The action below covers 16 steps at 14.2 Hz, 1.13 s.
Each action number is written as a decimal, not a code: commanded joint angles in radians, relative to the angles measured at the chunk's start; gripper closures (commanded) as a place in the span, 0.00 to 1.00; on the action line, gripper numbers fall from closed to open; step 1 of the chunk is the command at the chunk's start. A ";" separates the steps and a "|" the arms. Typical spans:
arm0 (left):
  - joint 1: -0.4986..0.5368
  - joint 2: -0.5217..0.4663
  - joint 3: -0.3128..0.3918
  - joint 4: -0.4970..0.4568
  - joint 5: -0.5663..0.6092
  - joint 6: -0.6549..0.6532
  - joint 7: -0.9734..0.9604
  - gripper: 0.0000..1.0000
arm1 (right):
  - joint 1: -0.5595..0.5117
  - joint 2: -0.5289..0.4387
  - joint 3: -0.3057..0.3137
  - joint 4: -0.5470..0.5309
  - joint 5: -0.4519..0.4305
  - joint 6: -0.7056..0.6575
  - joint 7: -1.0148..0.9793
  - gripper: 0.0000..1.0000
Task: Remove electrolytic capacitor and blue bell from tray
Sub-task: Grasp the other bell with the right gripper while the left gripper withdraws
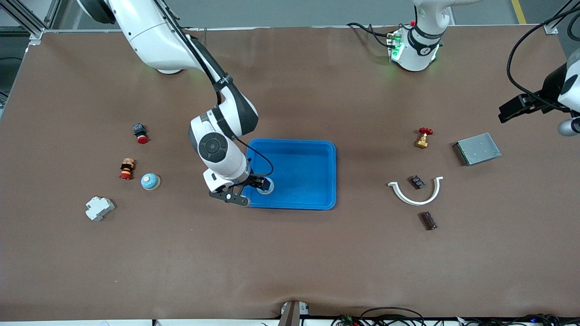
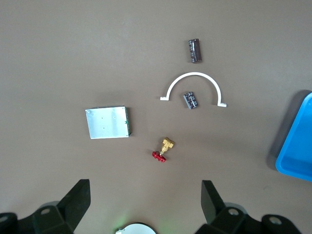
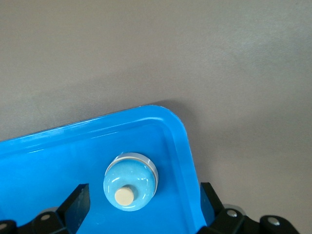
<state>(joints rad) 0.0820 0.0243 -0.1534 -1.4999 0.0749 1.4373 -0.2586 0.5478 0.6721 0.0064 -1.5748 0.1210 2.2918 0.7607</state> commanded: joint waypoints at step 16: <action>-0.005 -0.066 0.009 -0.069 -0.020 0.069 0.045 0.00 | 0.069 0.179 -0.013 0.141 0.002 0.012 0.005 0.00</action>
<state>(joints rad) 0.0797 -0.0273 -0.1469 -1.5526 0.0748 1.4929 -0.2374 0.6083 0.8308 0.0060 -1.4677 0.1203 2.3065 0.7601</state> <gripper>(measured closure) 0.000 0.000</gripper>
